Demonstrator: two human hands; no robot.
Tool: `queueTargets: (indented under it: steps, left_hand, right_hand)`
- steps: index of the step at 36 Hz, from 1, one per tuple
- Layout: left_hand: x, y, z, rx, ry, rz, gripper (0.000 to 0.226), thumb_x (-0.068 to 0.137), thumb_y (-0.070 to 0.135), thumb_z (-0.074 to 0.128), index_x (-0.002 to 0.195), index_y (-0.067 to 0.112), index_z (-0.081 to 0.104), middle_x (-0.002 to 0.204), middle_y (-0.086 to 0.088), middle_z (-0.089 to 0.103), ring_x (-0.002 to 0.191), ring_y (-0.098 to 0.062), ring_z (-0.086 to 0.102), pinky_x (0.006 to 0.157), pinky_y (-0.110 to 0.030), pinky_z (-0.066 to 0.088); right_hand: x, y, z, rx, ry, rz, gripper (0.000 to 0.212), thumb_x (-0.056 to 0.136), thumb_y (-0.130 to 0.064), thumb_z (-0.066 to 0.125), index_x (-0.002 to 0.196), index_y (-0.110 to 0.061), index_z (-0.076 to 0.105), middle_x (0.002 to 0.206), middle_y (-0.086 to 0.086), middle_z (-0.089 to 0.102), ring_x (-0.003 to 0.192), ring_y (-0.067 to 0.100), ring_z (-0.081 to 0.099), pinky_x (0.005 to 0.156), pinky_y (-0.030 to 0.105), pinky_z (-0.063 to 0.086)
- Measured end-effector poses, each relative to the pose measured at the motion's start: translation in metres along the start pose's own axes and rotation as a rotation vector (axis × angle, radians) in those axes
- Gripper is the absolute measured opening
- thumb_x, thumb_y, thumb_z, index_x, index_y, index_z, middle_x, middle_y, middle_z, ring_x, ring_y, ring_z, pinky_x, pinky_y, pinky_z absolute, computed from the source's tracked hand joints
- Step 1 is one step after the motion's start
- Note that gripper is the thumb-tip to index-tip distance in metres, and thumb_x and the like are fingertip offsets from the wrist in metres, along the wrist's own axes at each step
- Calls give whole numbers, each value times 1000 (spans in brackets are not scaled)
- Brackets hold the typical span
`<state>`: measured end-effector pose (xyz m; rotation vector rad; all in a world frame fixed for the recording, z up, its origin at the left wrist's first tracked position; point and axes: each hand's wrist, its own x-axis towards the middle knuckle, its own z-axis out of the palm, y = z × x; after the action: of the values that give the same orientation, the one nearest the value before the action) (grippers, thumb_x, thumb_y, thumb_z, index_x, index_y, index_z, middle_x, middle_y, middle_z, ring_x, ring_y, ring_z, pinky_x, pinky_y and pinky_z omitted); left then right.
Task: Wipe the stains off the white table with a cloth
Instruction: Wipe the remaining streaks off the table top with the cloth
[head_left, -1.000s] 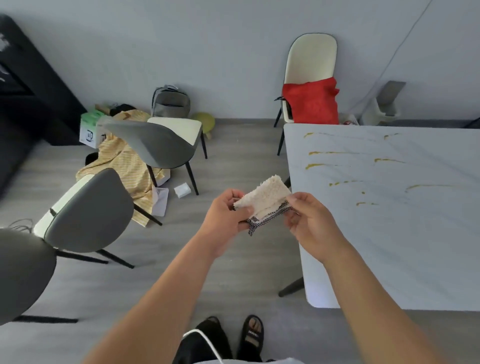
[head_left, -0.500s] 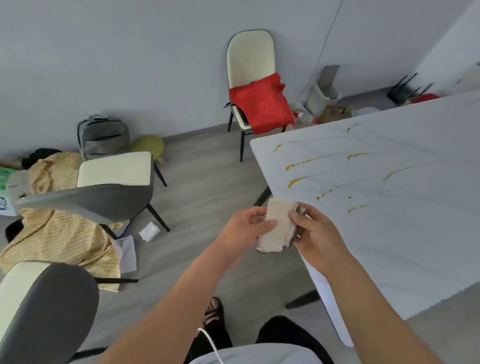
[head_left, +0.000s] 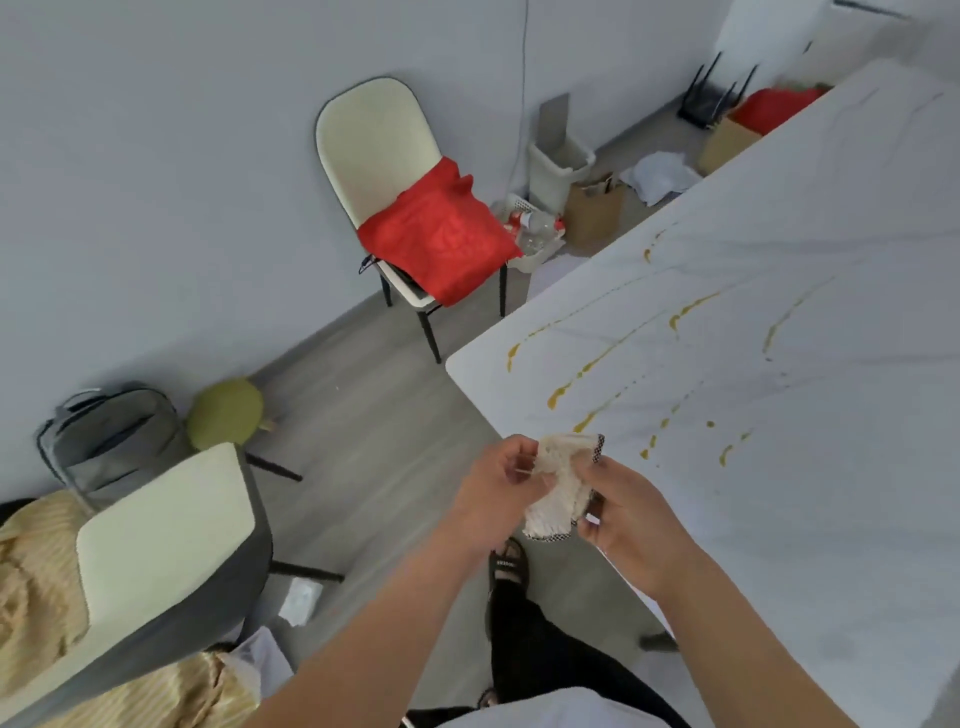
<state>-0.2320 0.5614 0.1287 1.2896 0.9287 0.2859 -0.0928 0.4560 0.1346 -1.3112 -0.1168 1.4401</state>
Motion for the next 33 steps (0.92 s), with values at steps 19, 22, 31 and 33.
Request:
queueTargets:
  steps: [19,22,31,33]
  left_hand:
    - [181,87,-30,311,-400,-98,12,98,13,66,90,21,65,85,5,67,89,-29,72,80,-44,63]
    - [210,89,-40,350,-590,-112,5,99,12,65,98,16,68,92,-1,70,97,-32,72,83,-46,63]
    - [260,95,-90,586,-1043,-99,3,96,22,70,99,22,71,95,-1,72,86,-19,71,80,-38,60]
    - [268,99,-101,640,-1087,-90,4,96,20,70,97,23,72,89,5,73,86,-15,71,76,-29,60]
  right_hand:
    - [105,-75,31,218,475,-172,20,101,-22,59,114,-11,70,111,9,74,105,27,71,95,54,55]
    - [116,-65,49,303,639,-215,20,101,-24,59,115,-14,70,113,8,74,105,25,71,95,53,55]
    - [145,-38,152,748,939,-346,24,100,-25,60,116,-12,72,116,15,73,107,32,70,94,51,54]
    - [148,-39,167,840,1002,-349,25,101,-26,59,117,-11,71,114,13,73,99,27,72,74,39,57]
